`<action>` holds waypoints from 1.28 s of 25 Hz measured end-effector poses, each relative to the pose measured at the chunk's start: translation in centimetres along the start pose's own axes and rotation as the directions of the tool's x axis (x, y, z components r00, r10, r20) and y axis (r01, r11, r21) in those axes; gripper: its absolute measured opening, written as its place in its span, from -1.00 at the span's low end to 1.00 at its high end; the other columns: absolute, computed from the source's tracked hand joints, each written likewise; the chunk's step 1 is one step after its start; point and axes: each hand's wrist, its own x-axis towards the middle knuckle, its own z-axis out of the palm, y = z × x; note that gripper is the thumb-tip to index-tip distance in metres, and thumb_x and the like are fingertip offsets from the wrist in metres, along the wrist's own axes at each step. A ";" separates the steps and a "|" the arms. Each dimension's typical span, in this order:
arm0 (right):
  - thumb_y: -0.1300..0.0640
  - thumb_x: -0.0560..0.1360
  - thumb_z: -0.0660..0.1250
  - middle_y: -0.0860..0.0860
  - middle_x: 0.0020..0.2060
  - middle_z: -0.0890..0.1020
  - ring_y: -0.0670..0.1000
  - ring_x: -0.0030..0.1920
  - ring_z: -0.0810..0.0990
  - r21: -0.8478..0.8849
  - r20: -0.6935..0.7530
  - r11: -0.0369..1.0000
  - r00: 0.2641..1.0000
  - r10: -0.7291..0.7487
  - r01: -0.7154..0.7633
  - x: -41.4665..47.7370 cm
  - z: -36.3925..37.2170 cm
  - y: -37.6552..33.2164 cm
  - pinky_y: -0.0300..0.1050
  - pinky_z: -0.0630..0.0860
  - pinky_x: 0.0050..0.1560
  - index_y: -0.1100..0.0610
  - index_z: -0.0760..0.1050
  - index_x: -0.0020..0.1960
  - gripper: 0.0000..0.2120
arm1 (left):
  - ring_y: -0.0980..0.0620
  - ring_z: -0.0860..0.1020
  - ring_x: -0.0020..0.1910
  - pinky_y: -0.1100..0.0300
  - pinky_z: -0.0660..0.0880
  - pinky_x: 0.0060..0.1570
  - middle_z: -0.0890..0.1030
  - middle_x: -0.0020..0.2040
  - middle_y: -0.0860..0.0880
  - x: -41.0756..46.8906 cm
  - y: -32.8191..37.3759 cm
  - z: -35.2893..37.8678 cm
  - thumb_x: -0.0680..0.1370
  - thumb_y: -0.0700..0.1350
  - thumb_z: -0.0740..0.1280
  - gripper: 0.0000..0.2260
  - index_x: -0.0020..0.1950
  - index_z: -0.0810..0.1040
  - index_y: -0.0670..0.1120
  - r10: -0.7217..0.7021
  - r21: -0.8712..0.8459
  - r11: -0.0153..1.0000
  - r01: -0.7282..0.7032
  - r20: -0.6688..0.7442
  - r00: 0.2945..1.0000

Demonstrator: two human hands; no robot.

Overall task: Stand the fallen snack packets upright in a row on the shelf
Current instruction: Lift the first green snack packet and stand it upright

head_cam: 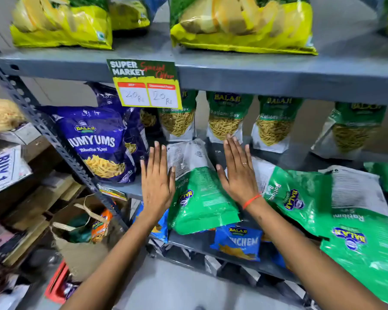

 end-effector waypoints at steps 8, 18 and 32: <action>0.28 0.44 0.16 0.16 -0.07 0.69 0.17 0.05 0.62 -0.298 0.716 0.950 0.680 0.158 0.093 4.4 4.3 0.7 0.32 -0.23 0.45 0.09 0.43 0.24 -0.62 | -0.15 0.46 0.30 0.00 0.47 0.20 0.39 0.42 -0.19 -0.7 -5.2 2.6 0.44 -0.39 0.24 -0.63 0.24 0.45 -0.22 0.039 -0.082 0.997 -0.008 0.382 0.923; 0.15 0.57 0.15 0.09 0.33 0.47 0.14 0.32 0.41 0.005 0.672 0.945 0.701 0.239 -0.327 6.5 2.1 1.6 -0.06 0.07 0.45 -0.03 0.24 0.38 -0.61 | 0.08 0.59 -0.26 0.21 0.49 -0.17 0.57 -0.20 -0.15 3.2 -5.4 0.5 0.43 -0.07 0.29 -0.72 0.14 0.47 -0.04 -0.293 -0.290 0.860 0.419 0.391 0.872; -0.07 0.29 0.45 0.10 0.38 0.40 0.11 0.34 0.41 0.320 0.792 0.739 0.595 0.135 -0.593 9.2 9.9 2.7 0.14 0.37 0.36 0.09 0.09 0.41 -0.16 | -0.03 0.43 0.05 0.25 0.46 -0.03 0.50 0.19 -0.20 11.3 -5.7 2.2 0.57 -0.29 0.17 -0.70 0.31 0.33 -0.23 -0.357 -0.469 0.609 0.640 0.558 0.749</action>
